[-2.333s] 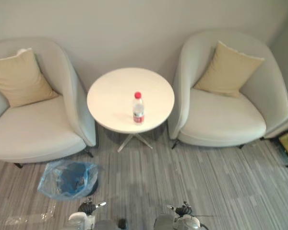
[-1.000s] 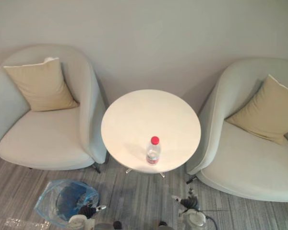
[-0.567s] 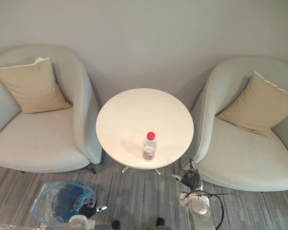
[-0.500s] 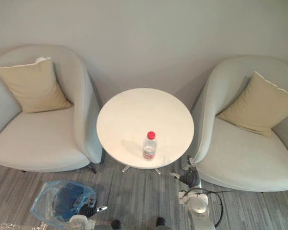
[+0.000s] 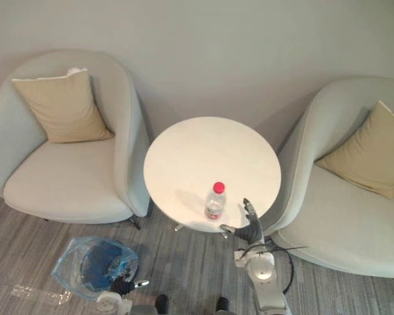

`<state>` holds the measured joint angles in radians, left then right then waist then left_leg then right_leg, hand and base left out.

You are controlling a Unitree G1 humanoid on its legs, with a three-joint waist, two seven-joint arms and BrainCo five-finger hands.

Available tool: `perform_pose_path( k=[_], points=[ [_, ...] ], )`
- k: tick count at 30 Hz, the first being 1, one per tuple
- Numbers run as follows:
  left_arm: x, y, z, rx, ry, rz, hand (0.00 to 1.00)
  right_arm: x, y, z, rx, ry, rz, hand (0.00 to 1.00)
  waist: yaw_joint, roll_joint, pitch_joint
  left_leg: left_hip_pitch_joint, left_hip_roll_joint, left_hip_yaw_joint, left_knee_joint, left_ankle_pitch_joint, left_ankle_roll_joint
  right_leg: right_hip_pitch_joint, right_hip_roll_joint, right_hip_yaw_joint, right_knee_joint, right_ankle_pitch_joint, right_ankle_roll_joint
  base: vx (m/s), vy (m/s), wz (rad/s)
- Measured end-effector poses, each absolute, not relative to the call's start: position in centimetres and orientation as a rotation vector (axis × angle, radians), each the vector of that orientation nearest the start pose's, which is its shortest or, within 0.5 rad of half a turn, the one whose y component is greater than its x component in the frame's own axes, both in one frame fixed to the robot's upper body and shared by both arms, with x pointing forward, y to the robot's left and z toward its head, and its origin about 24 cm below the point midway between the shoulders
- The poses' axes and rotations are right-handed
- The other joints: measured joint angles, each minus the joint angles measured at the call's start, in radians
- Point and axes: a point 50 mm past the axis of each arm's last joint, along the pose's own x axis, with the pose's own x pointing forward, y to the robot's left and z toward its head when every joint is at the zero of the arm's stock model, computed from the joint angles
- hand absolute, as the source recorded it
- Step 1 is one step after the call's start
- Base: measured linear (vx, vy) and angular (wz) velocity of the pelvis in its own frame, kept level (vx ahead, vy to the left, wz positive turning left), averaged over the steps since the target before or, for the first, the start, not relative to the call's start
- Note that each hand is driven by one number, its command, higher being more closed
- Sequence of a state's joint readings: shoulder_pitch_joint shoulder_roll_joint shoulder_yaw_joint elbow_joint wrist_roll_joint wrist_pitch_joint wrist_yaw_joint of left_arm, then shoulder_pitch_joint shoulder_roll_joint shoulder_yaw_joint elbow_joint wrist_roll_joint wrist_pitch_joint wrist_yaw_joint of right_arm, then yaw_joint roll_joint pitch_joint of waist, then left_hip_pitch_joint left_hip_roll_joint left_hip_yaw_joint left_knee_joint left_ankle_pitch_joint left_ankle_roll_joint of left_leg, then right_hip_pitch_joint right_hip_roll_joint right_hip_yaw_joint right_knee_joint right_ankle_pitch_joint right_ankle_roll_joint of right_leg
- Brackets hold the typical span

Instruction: Gather rubbish on tea table into small bin, then transfer packed bag to large trash can.

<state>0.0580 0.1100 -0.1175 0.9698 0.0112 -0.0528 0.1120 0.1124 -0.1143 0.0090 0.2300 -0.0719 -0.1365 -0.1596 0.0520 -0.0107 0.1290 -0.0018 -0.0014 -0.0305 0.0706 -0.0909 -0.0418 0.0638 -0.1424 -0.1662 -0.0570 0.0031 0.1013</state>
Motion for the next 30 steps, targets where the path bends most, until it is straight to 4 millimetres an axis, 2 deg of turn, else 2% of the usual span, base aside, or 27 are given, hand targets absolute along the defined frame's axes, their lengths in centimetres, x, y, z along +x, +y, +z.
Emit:
perform_pose_path(
  k=[11,15,25,26,30],
  points=[
    [12.9,17.8,-14.7,0.195,0.946,0.014,0.0,22.9,-18.2,-2.8,-0.135,0.224,-0.192,0.0,0.011,0.009,0.016,-0.017,-0.001,-0.019,-0.024,0.015,-0.002,-0.011,0.0,-0.02,-0.001,0.0,0.0,0.0,-0.002,0.05],
    [13.0,17.8,-14.7,0.187,0.939,0.016,0.0,23.7,-18.0,-2.3,-0.125,0.202,-0.191,0.0,0.015,0.009,0.021,-0.026,-0.002,-0.035,-0.024,0.015,-0.002,-0.012,0.0,-0.031,-0.001,0.0,0.0,0.0,0.001,0.11],
    [13.7,17.8,-14.3,0.16,0.907,0.029,0.0,25.9,-17.5,-1.6,-0.12,0.185,-0.191,0.0,0.046,0.013,0.049,-0.059,-0.007,-0.061,-0.023,0.021,-0.001,-0.03,-0.002,-0.058,-0.001,-0.001,-0.001,-0.01,0.0,0.07],
    [13.8,17.8,-14.2,0.159,0.905,0.028,0.0,26.0,-17.4,-1.6,-0.122,0.187,-0.188,1.0,0.048,0.013,0.049,-0.062,-0.007,-0.067,-0.023,0.022,-0.001,-0.03,-0.002,-0.067,-0.001,-0.001,-0.001,0.01,-0.006,0.23],
    [13.9,17.7,-14.2,0.158,0.9,0.027,0.0,27.0,-16.8,-0.9,-0.119,0.161,-0.176,1.0,0.06,0.013,0.049,-0.067,-0.009,-0.082,-0.022,0.023,-0.001,-0.027,-0.002,-0.081,-0.001,-0.001,-0.001,0.01,0.003,0.12]
  ],
)
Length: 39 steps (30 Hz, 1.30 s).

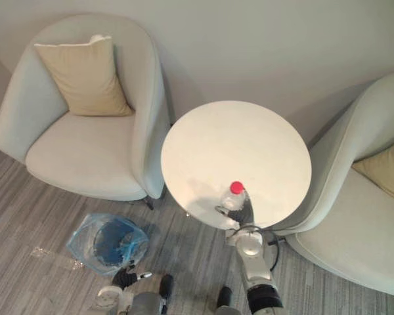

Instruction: Gather rubbish on tea table into small bin, then transfer packed bag to large trash can.

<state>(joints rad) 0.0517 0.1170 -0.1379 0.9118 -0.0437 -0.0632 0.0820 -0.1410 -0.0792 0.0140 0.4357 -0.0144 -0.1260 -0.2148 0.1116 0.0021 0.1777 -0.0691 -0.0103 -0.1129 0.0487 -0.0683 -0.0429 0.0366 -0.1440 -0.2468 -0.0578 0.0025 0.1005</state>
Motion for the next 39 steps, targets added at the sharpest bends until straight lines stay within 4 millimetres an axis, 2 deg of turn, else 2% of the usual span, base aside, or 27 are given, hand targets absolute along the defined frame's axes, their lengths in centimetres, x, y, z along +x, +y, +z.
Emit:
perform_pose_path(
  k=[5,14,22,26,30,34,39],
  points=[
    [14.1,17.6,-14.1,0.155,0.885,0.026,0.0,27.3,-16.3,-0.9,-0.108,0.166,-0.156,1.0,0.01,0.005,0.007,-0.002,-0.001,-0.009,0.0,0.0,0.0,0.002,0.0,-0.012,0.001,-0.002,-0.003,0.0,0.004,0.05],
    [14.5,17.4,-13.9,0.152,0.871,0.023,0.0,27.0,-16.4,-0.8,-0.096,0.161,-0.147,1.0,0.01,0.013,0.028,0.0,0.0,-0.01,0.005,0.0,0.0,0.005,0.0,-0.013,0.003,-0.005,-0.006,0.0,0.0,0.0],
    [14.2,17.4,-14.0,0.154,0.888,0.017,0.0,23.7,-17.0,0.4,-0.051,0.088,-0.127,1.0,-0.006,0.012,0.028,0.029,0.0,-0.004,0.005,-0.001,0.0,0.022,-0.005,0.0,0.023,-0.024,-0.002,-0.02,0.002,-0.03],
    [14.1,17.4,-14.1,0.158,0.894,0.012,0.0,22.6,-17.2,0.7,-0.051,0.072,-0.115,1.0,-0.014,0.013,0.026,0.037,0.003,0.021,0.005,-0.001,-0.001,0.018,-0.004,0.026,0.022,-0.024,0.001,-0.05,0.006,-0.17],
    [13.8,17.5,-14.3,0.171,0.912,-0.006,0.0,21.4,-17.2,1.0,-0.056,0.06,-0.109,1.0,-0.036,0.011,0.017,0.048,0.003,0.03,0.005,-0.001,-0.001,0.018,-0.005,0.038,0.021,-0.022,0.003,-0.04,0.011,-0.08],
    [13.2,17.5,-14.7,0.178,0.944,-0.014,0.0,20.9,-17.0,1.5,-0.102,0.035,-0.092,1.0,-0.056,0.013,-0.006,0.057,0.004,0.049,0.004,-0.001,-0.001,0.019,-0.004,0.059,0.012,-0.013,0.005,-0.02,0.013,-0.16],
    [12.9,17.3,-14.9,0.19,0.959,-0.027,0.0,20.6,-16.8,1.7,-0.198,0.022,-0.074,1.0,-0.059,0.013,-0.026,0.071,0.006,0.067,0.004,-0.001,-0.001,0.036,-0.003,0.073,-0.018,0.01,0.005,-0.04,0.006,-0.13]
  ],
)
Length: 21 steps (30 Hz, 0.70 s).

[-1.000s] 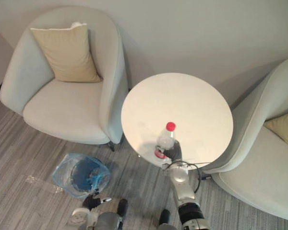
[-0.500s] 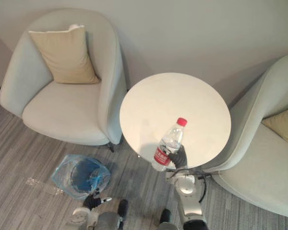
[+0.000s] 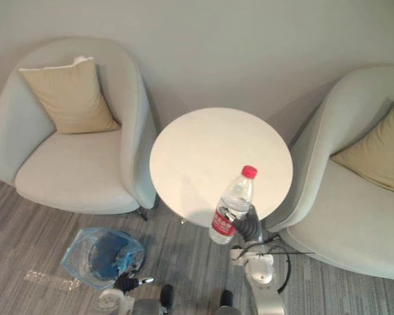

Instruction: Gather rubbish on tea table into small bin, then transfer packed bag to large trash can.

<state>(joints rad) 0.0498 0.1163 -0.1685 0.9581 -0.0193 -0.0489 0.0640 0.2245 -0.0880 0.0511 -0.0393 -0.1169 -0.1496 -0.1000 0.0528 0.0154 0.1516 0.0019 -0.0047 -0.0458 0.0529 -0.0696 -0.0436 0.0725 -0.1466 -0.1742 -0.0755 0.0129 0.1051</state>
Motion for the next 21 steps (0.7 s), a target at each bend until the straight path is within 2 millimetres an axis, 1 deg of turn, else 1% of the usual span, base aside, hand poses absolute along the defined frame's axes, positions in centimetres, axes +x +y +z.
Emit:
perform_pose_path(
  k=[4,8,12,14,16,17,18,19,20,21],
  points=[
    [12.8,17.3,-14.9,0.195,0.969,-0.03,0.0,20.5,-16.2,2.6,-0.234,-0.021,-0.049,1.0,-0.006,0.003,-0.003,0.013,0.004,0.009,0.001,0.0,0.0,0.008,0.004,0.014,-0.002,0.009,-0.001,-0.06,-0.002,-0.09],
    [12.6,17.3,-15.0,0.2,0.978,-0.021,0.0,20.5,-15.8,2.9,-0.261,-0.036,-0.012,1.0,-0.011,0.006,-0.005,0.033,0.007,0.01,0.001,0.0,-0.001,0.031,0.007,0.016,-0.014,0.015,-0.003,-0.06,-0.013,-0.02],
    [12.5,17.1,-15.1,0.2,0.983,-0.018,0.0,20.4,-15.6,2.8,-0.297,-0.038,0.002,1.0,-0.013,0.016,-0.005,0.032,0.01,0.005,0.001,0.005,-0.007,0.032,0.011,0.011,-0.014,0.02,-0.006,-0.05,-0.017,0.04],
    [12.5,16.9,-15.1,0.203,0.982,-0.029,0.0,20.4,-15.7,2.8,-0.297,-0.039,-0.007,1.0,-0.015,0.027,-0.004,0.019,0.008,-0.019,0.003,0.012,-0.009,0.034,0.01,-0.016,-0.013,0.021,-0.006,-0.03,-0.025,0.33],
    [12.6,16.7,-15.1,0.201,0.978,-0.036,0.0,20.5,-15.8,3.0,-0.301,-0.045,-0.019,1.0,-0.016,0.038,-0.004,-0.007,0.015,-0.021,0.002,0.03,-0.016,0.03,0.009,-0.046,-0.01,0.02,-0.006,-0.04,-0.035,0.5],
    [12.8,16.5,-15.0,0.206,0.972,-0.043,0.0,20.8,-16.0,3.2,-0.305,-0.055,-0.026,1.0,-0.017,0.045,-0.001,-0.046,0.01,-0.013,0.025,0.058,-0.023,0.004,0.002,-0.069,0.022,0.009,-0.009,-0.09,-0.023,0.51],
    [12.9,16.5,-15.0,0.207,0.965,-0.046,0.0,21.0,-16.0,3.4,-0.308,-0.064,-0.029,1.0,-0.016,0.049,0.001,-0.073,0.008,-0.001,0.045,0.073,-0.026,-0.014,-0.003,-0.081,0.049,-0.004,-0.013,-0.15,-0.021,0.69],
    [13.0,16.4,-14.9,0.212,0.955,-0.052,0.0,21.4,-16.2,3.7,-0.311,-0.081,-0.038,1.0,-0.014,0.051,0.002,-0.098,0.005,0.022,0.044,0.109,-0.027,-0.039,-0.012,-0.103,0.085,-0.02,-0.025,-0.12,-0.009,0.54],
    [13.1,16.3,-14.9,0.212,0.954,-0.053,0.0,21.6,-16.1,3.8,-0.312,-0.087,-0.039,1.0,-0.014,0.051,0.002,-0.098,0.005,0.026,0.028,0.126,-0.029,-0.044,-0.016,-0.114,0.092,-0.023,-0.028,-0.16,-0.007,0.62],
    [13.0,16.2,-14.9,0.212,0.956,-0.054,0.0,22.0,-16.0,4.2,-0.311,-0.107,-0.038,1.0,-0.015,0.044,0.004,-0.088,0.012,0.074,-0.022,0.153,-0.027,-0.056,-0.036,-0.157,0.103,-0.025,-0.039,-0.14,0.026,0.62]
  ],
)
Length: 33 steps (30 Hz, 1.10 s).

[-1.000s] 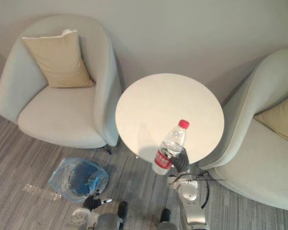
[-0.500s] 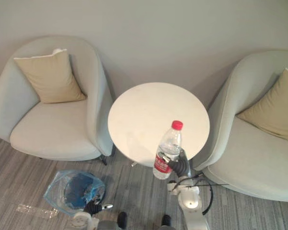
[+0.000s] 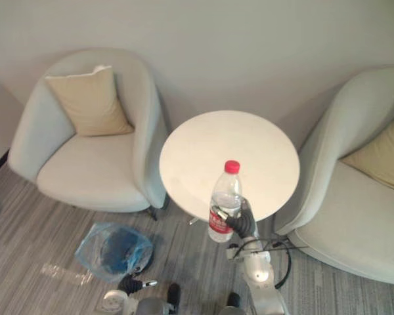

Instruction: Gather rubbish on tea table into small bin, then transfer packed bag to large trash can.

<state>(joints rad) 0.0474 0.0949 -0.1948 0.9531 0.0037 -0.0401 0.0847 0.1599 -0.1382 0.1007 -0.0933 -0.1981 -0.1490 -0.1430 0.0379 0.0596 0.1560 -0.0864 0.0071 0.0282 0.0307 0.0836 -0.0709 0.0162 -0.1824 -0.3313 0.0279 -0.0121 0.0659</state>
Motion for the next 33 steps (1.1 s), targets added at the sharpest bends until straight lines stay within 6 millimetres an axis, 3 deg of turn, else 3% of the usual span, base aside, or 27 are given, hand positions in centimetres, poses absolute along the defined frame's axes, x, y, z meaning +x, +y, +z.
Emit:
perform_pose_path(
  k=[1,2,3,4,5,6,8,10,12,16,17,18,19,20,21,22,23,25,26,27,29,31,33],
  points=[
    [13.0,16.1,-14.9,0.222,0.957,-0.063,0.0,22.3,-16.3,4.4,-0.315,-0.115,-0.058,1.0,-0.003,0.001,-0.001,-0.003,0.018,0.161,0.06,-0.054,0.044,-0.012,-0.017,-0.035,0.02,-0.006,-0.007,-0.15,0.035,0.64],
    [13.0,16.1,-14.9,0.227,0.96,-0.066,0.0,22.5,-16.4,4.5,-0.315,-0.119,-0.07,1.0,-0.005,-0.002,-0.004,0.004,0.022,0.229,0.085,-0.084,0.067,-0.015,-0.032,-0.045,0.028,-0.01,-0.007,0.0,0.054,0.78],
    [12.7,16.0,-15.0,0.24,0.967,-0.076,0.0,22.8,-16.7,4.6,-0.318,-0.123,-0.095,1.0,-0.021,-0.003,-0.008,0.036,0.032,0.353,0.113,-0.124,0.079,-0.008,-0.062,-0.079,0.036,-0.006,0.005,0.07,0.065,0.83],
    [12.6,15.6,-15.1,0.239,0.972,-0.087,0.0,22.9,-17.1,4.6,-0.321,-0.123,-0.117,1.0,-0.038,0.003,-0.011,0.067,0.042,0.409,0.086,-0.115,0.066,0.001,-0.067,-0.106,0.035,0.002,0.02,0.08,0.071,0.99],
    [12.4,15.2,-15.2,0.236,0.977,-0.098,0.0,22.9,-17.4,4.7,-0.324,-0.124,-0.133,1.0,-0.044,0.022,-0.016,0.096,0.049,0.402,0.026,-0.105,0.034,0.003,-0.06,-0.127,0.031,0.008,0.029,0.02,0.162,0.98],
    [12.5,15.0,-15.2,0.246,0.979,-0.113,0.0,23.0,-17.5,4.6,-0.319,-0.119,-0.15,1.0,-0.046,0.037,-0.019,0.118,0.035,0.37,-0.054,-0.098,0.03,0.006,-0.051,-0.153,0.025,0.018,0.041,-0.05,0.211,0.81],
    [12.9,15.9,-14.9,0.266,0.956,-0.102,0.0,23.2,-16.8,3.9,-0.309,-0.088,-0.147,1.0,-0.027,-0.013,-0.005,0.122,0.017,0.359,-0.068,-0.086,0.036,0.025,-0.057,-0.157,-0.006,0.042,0.048,-0.08,0.182,0.38],
    [12.8,16.4,-15.0,0.283,0.964,-0.099,0.0,23.3,-14.6,3.3,-0.288,-0.073,-0.079,1.0,-0.026,-0.042,-0.016,0.132,-0.003,0.343,-0.068,-0.088,0.047,0.052,-0.068,-0.161,-0.026,0.055,0.053,-0.04,0.076,0.13],
    [12.7,16.4,-15.0,0.285,0.968,-0.098,0.0,23.3,-14.0,3.3,-0.285,-0.075,-0.051,1.0,-0.026,-0.042,-0.016,0.145,-0.017,0.334,-0.078,-0.089,0.062,0.05,-0.084,-0.158,0.003,0.045,0.061,-0.02,0.055,0.09],
    [12.6,16.6,-15.1,0.306,0.971,-0.112,0.0,23.1,-14.5,2.7,-0.306,-0.043,-0.052,1.0,-0.041,-0.055,-0.007,0.164,-0.066,0.299,-0.097,-0.12,0.072,-0.002,-0.192,-0.167,0.231,-0.066,0.083,-0.01,0.077,0.35],
    [12.4,16.4,-15.2,0.309,0.978,-0.118,0.0,22.9,-15.2,2.3,-0.321,-0.019,-0.068,1.0,-0.051,-0.056,-0.004,0.172,-0.073,0.258,-0.097,-0.121,0.076,-0.053,-0.226,-0.119,0.386,-0.067,0.023,0.06,0.024,0.6],
    [12.4,16.4,-15.2,0.311,0.979,-0.122,0.0,22.8,-15.5,2.2,-0.327,-0.011,-0.074,1.0,-0.057,-0.05,-0.005,0.173,-0.067,0.238,-0.094,-0.122,0.079,-0.083,-0.226,-0.071,0.457,-0.049,-0.023,0.08,0.031,0.8],
    [12.3,16.4,-15.2,0.31,0.982,-0.12,0.0,22.8,-15.8,2.1,-0.333,-0.004,-0.08,1.0,-0.068,-0.042,0.001,0.177,-0.055,0.199,-0.085,-0.122,0.088,-0.147,-0.214,0.012,0.567,-0.033,-0.081,0.12,-0.002,0.9],
    [12.2,16.5,-15.3,0.295,0.987,-0.104,0.0,22.5,-15.9,1.9,-0.336,0.006,-0.081,1.0,-0.082,-0.028,0.004,0.179,-0.028,0.15,-0.075,-0.124,0.095,-0.188,-0.139,0.105,0.593,-0.098,-0.042,0.15,-0.045,1.09],
    [12.3,16.8,-15.2,0.302,0.989,-0.099,0.0,22.5,-15.6,1.9,-0.333,0.007,-0.062,1.0,-0.083,-0.036,0.008,0.176,-0.007,0.11,-0.073,-0.124,0.095,-0.204,-0.067,0.152,0.538,-0.142,-0.026,0.15,-0.073,0.98],
    [12.5,16.8,-15.2,0.303,0.988,-0.097,0.0,22.5,-15.6,1.8,-0.332,0.008,-0.056,1.0,-0.083,-0.041,0.01,0.177,-0.001,0.095,-0.072,-0.125,0.095,-0.209,-0.038,0.163,0.499,-0.147,-0.02,0.16,-0.099,0.88],
    [12.6,16.9,-15.2,0.297,0.989,-0.091,0.0,22.5,-15.5,1.8,-0.329,0.01,-0.053,1.0,-0.082,-0.054,0.018,0.179,0.005,0.062,-0.061,-0.128,0.09,-0.213,0.012,0.2,0.409,-0.141,-0.006,0.16,-0.127,0.82],
    [12.7,17.1,-15.2,0.298,0.989,-0.086,0.0,22.2,-15.6,1.6,-0.328,0.02,-0.056,1.0,-0.085,-0.064,0.019,0.173,-0.004,0.003,-0.026,-0.149,0.077,-0.206,0.064,0.301,0.254,-0.092,0.023,0.21,-0.169,0.95],
    [12.7,17.2,-15.2,0.295,0.992,-0.08,0.0,22.1,-15.7,1.5,-0.326,0.025,-0.059,1.0,-0.086,-0.068,0.017,0.169,-0.01,-0.014,-0.008,-0.161,0.073,-0.203,0.071,0.327,0.226,-0.073,0.021,0.2,-0.196,1.19],
    [12.5,17.6,-15.2,0.3,1.002,-0.066,0.0,21.6,-15.9,1.2,-0.317,0.044,-0.073,1.0,-0.086,-0.098,0.008,0.151,-0.041,-0.068,0.045,-0.205,0.057,-0.186,0.061,0.372,0.193,-0.04,0.005,0.2,-0.242,1.23],
    [12.3,17.2,-15.4,0.283,1.013,-0.062,0.0,21.1,-16.6,0.8,-0.323,0.07,-0.094,1.0,-0.09,-0.071,0.001,0.135,-0.023,-0.112,0.089,-0.237,0.03,-0.18,0.067,0.32,0.232,-0.059,0.0,0.24,-0.245,1.0],
    [12.0,16.1,-15.6,0.255,1.029,-0.075,0.0,21.1,-17.7,0.9,-0.348,0.073,-0.115,1.0,-0.079,-0.007,-0.021,0.118,0.036,-0.156,0.113,-0.259,0.001,-0.148,0.103,0.228,0.209,-0.071,-0.023,0.33,-0.198,0.72],
    [12.1,15.9,-15.6,0.259,1.028,-0.082,0.0,21.1,-18.1,1.0,-0.356,0.072,-0.124,1.0,-0.079,0.001,-0.022,0.111,0.075,-0.148,0.112,-0.264,-0.014,-0.116,0.128,0.175,0.187,-0.07,-0.025,0.27,-0.172,0.73]
  ],
)
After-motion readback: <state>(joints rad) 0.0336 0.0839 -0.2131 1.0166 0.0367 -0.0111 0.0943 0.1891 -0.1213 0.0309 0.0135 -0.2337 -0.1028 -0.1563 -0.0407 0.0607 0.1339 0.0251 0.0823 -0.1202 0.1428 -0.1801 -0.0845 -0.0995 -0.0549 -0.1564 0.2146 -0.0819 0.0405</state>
